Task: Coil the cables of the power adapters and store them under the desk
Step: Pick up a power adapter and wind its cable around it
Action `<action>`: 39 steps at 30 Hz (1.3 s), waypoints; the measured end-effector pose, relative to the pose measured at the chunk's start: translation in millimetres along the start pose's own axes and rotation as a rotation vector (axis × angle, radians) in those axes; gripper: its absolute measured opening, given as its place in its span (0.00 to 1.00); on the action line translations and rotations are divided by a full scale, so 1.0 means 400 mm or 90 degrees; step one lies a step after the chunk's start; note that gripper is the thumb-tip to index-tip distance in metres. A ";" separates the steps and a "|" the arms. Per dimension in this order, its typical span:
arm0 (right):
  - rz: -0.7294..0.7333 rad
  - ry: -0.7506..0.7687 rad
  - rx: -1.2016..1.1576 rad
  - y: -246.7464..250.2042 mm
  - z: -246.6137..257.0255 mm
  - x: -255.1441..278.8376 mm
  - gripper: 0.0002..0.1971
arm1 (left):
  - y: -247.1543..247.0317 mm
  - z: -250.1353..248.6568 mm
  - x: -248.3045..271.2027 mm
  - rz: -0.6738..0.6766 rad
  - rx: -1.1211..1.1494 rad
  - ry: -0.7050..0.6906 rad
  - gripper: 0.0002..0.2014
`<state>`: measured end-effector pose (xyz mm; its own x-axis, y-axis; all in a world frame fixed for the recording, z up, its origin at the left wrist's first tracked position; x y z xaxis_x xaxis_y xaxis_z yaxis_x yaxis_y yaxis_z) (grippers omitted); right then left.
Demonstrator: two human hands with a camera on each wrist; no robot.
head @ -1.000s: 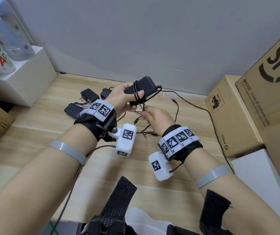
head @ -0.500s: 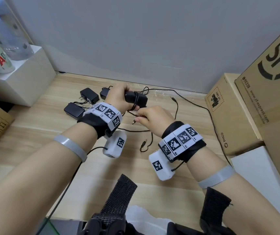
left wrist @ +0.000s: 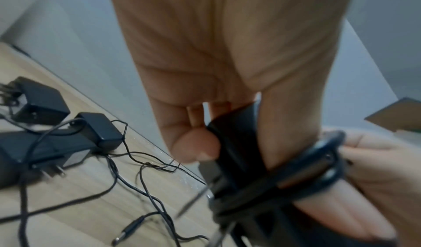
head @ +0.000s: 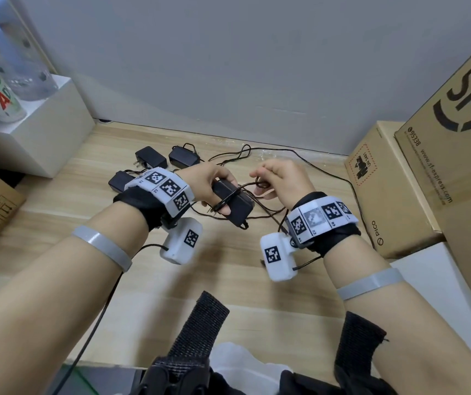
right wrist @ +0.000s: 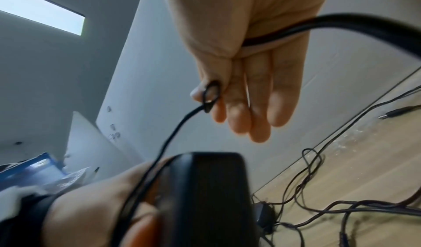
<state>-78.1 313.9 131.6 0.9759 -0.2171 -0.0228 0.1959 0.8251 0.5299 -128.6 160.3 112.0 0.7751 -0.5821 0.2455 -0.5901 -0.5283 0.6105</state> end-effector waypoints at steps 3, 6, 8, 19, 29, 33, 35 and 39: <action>-0.062 -0.059 -0.022 0.022 -0.038 -0.012 0.15 | -0.003 -0.015 0.020 0.076 0.133 -0.035 0.22; -0.095 -0.130 -0.056 0.035 -0.076 -0.008 0.16 | 0.005 -0.033 0.032 0.091 0.242 -0.066 0.30; -0.097 -0.154 -0.064 0.022 -0.091 -0.005 0.15 | 0.006 -0.048 0.036 0.072 0.307 -0.084 0.34; 0.088 -0.063 0.110 -0.079 -0.017 0.036 0.16 | 0.024 -0.063 -0.003 -0.246 0.554 0.002 0.14; 0.142 0.027 0.231 -0.080 0.005 0.050 0.20 | 0.009 -0.035 -0.015 -0.312 0.396 0.008 0.17; 0.121 0.072 0.271 -0.063 0.025 0.057 0.16 | 0.010 -0.012 -0.020 -0.319 0.234 0.000 0.20; 0.104 0.086 0.278 -0.049 0.039 0.060 0.13 | 0.009 -0.002 -0.020 -0.307 0.153 0.007 0.21; 0.046 0.144 0.352 -0.016 0.069 0.051 0.09 | -0.009 0.000 -0.009 -0.197 0.016 0.011 0.21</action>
<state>-62.2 289.9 151.1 0.9930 -0.0036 -0.1178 0.1080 0.4273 0.8976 -129.5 164.2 108.9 0.9223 -0.3812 0.0636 -0.3310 -0.6940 0.6394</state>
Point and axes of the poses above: each hand's wrist, its own x-axis away from the middle knuckle, its own y-axis out of the back of the hand, z = x × y, the point moved 4 cm from there along -x, towards the middle knuckle, and after that the axes turned 10 degrees about -z, right-handed, at the moved point
